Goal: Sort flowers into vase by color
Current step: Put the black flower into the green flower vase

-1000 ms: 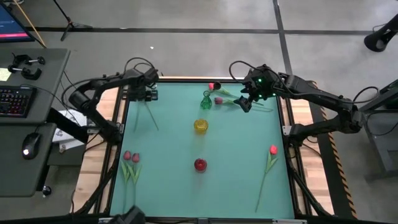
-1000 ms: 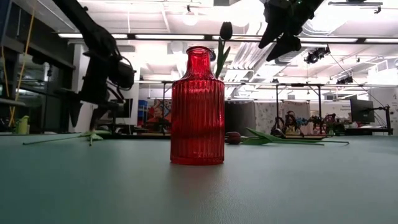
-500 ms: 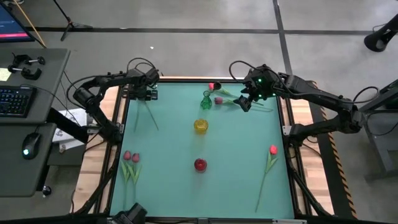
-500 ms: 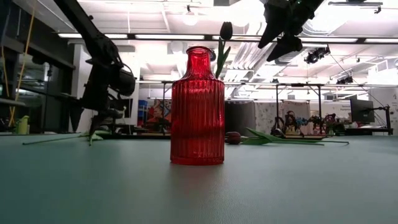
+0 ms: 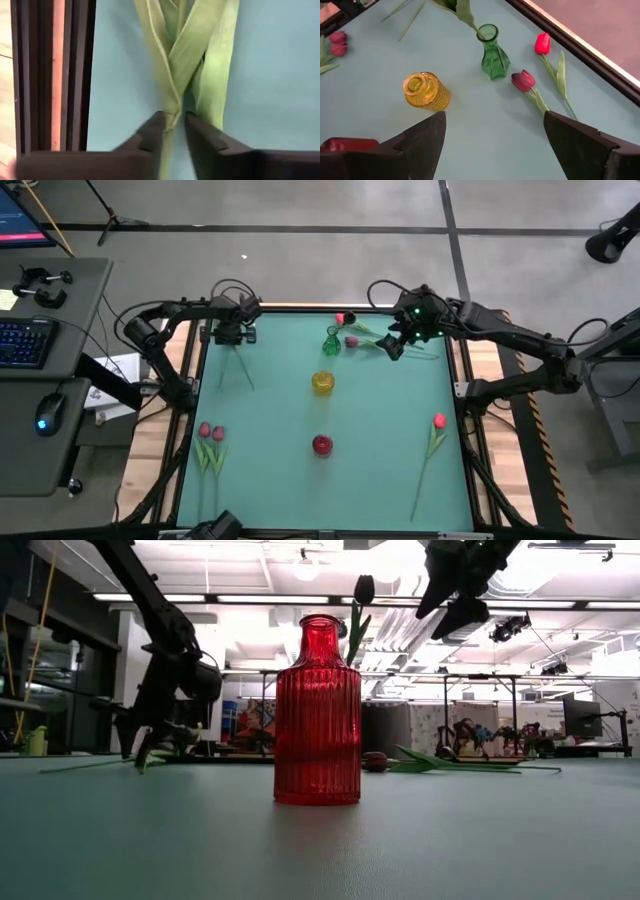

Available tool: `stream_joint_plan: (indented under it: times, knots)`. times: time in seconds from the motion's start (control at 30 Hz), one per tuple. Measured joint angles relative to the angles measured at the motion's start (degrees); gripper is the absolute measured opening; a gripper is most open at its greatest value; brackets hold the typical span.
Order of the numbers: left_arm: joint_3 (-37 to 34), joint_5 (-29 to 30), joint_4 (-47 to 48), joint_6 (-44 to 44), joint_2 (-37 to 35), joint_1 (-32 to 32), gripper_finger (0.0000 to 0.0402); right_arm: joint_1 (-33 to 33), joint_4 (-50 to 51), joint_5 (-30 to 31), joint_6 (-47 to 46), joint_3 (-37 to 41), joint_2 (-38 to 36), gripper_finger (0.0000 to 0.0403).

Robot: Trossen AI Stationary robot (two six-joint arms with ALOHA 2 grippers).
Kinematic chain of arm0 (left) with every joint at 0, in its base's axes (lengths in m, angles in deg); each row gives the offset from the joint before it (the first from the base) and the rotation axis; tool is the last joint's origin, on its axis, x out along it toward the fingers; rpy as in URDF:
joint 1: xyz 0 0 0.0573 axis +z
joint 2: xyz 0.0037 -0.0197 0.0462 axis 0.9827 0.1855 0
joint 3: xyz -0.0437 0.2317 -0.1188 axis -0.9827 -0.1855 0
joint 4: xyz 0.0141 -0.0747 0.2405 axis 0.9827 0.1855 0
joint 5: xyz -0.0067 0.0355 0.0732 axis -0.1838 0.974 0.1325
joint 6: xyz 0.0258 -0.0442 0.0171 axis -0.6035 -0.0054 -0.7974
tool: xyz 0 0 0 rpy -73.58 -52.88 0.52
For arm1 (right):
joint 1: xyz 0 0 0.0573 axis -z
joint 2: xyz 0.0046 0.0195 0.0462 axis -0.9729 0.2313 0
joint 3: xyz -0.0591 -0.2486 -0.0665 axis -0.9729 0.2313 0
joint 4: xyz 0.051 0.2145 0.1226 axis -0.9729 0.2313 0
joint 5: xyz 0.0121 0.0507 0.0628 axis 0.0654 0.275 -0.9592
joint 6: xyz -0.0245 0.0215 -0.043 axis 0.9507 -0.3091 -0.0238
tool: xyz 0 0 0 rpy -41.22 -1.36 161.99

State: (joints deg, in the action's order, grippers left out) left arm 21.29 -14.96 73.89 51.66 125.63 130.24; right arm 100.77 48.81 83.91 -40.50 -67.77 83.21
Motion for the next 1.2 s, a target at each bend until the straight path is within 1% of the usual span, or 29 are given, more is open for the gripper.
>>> stream_joint_plan:
  times: [0.03, 0.07, 0.1, 0.17, 0.27, 0.4, 0.5, 0.57, 0.63, 0.73, 0.8, 0.87, 0.93, 1.0, 1.1, 1.2]
  knots:
    - [0.0, -0.1, 0.1, 0.0, -0.8, -0.1, 0.0032, -0.4, 0.0, 0.9, 0.0, 0.0, 0.0, 0.0325]
    - [0.0, -0.2, 0.1, 0.0, -1.7, -0.1, 0.0017, -0.8, 0.0, 1.7, 0.1, 0.0, 0.0, 0.0325]
    - [0.0, -0.2, 0.0, 0.4, -2.7, -0.2, 0.0011, -1.2, 0.0, 2.5, 0.2, 0.0, 0.0, 0.0325]
    - [0.0, 0.1, 0.1, 1.5, -5.0, -0.2, 0.0012, -2.0, 0.0, 3.8, 0.5, 0.0, 0.0, 0.0325]
    - [0.0, 1.1, 0.1, 2.0, -10.3, -0.3, 0.0004, -2.8, 0.0, 4.5, 0.7, 0.0, 0.0, 0.0325]
    - [0.0, 3.0, 0.1, 2.0, -19.8, -1.6, 0.0002, -3.8, -1.1, 4.5, 1.7, 0.0, 0.0, 0.0325]
    - [0.0, 3.4, -1.5, 1.9, -27.6, -3.7, 0.0001, -4.2, -3.0, 4.4, 3.6, 0.0, -0.3, 0.0325]
    - [0.0, 3.6, -4.6, 1.2, -32.6, -6.4, 0.0001, -4.5, -4.8, 4.2, 5.3, 0.0, -1.3, 0.0325]
    - [0.0, 4.3, -9.8, 0.4, -36.7, -10.1, 0.0001, -4.5, -6.5, 4.0, 6.3, 0.0, -3.1, 0.0325]
    - [0.0, 6.7, -22.0, -3.3, -40.2, -17.1, 0.0001, -4.6, -9.6, 3.7, 8.1, 0.0, -6.8, 0.0325]
    - [0.1, 7.6, -32.1, -8.7, -40.4, -22.1, 0.0001, -4.6, -12.0, 2.8, 9.7, 0.0, -9.4, 0.0325]
    - [0.1, 7.6, -43.9, -16.1, -38.9, -26.6, 0.0001, -4.6, -14.3, 1.8, 10.4, 0.0, -11.8, 0.0325]
    - [0.1, 7.6, -55.6, -24.2, -36.1, -30.4, 0.0, -4.6, -16.7, 0.6, 10.6, 0.0, -13.5, 0.0325]
    - [0.2, 7.1, -64.5, -30.5, -32.6, -32.9, 0.0, -4.6, -18.6, -0.6, 10.0, 0.0, -14.8, 0.0325]
    - [0.1, 5.3, -74.6, -33.8, -26.9, -33.8, 0.0, -4.6, -20.4, -2.5, 7.7, 0.0, -15.9, 0.0325]
    - [0.1, -0.2, -85.8, -34.6, -21.3, -31.8, 0.0, -5.6, -20.7, -3.4, 5.6, 0.0, -15.9, 0.0325]
